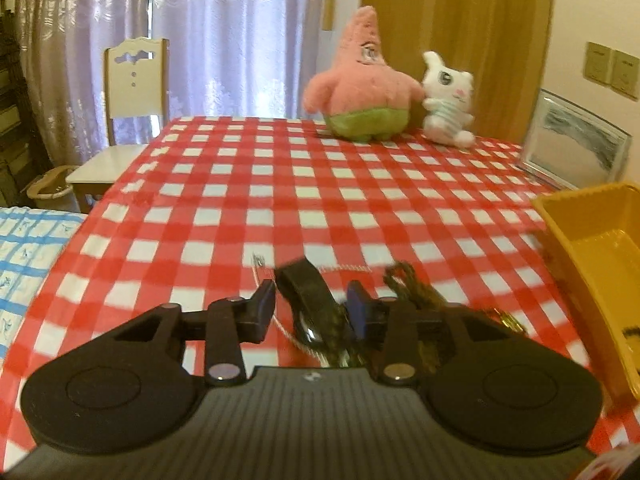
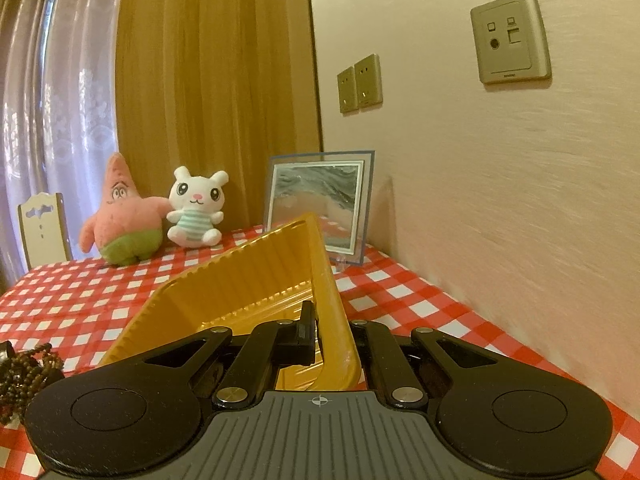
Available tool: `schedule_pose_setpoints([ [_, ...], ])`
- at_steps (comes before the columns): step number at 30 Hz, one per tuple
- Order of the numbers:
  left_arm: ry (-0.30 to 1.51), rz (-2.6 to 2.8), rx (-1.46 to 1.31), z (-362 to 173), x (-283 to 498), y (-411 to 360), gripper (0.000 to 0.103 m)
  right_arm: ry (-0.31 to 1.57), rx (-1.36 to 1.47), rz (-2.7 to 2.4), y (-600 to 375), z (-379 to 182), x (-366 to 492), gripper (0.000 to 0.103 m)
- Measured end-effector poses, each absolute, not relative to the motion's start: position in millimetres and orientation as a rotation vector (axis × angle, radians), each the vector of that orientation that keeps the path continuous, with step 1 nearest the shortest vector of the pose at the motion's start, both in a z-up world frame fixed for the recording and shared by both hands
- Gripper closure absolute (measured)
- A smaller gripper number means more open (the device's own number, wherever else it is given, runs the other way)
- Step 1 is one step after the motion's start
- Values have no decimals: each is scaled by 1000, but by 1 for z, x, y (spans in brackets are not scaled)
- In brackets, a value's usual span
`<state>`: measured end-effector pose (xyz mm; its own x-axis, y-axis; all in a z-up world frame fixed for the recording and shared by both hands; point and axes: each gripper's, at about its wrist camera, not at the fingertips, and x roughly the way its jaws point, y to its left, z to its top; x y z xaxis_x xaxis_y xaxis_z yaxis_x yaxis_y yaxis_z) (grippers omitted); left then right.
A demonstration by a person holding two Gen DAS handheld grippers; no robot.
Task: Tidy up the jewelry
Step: 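Grasp the black watch strap from the pile with the left tool, then carry the black watch into the tray and open the left tool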
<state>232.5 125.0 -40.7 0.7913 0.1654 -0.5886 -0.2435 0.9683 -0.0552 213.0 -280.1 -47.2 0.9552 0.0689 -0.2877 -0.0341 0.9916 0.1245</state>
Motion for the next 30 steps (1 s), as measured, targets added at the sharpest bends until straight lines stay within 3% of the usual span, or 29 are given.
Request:
schedule_pose_setpoints([
  [10,712,296,-163,-57,280,132,63,309,114,45,-280,-50,212,98],
  [13,731,302,-175,-61,285,134,65,313,115,44,-280,-50,214,98],
  [19,734,256,-204,-61,281,138,84,314,118,44,-280,-51,214,98],
  [30,621,198,-224,-23,257,145,84,311,130,51,-281,-51,210,98],
])
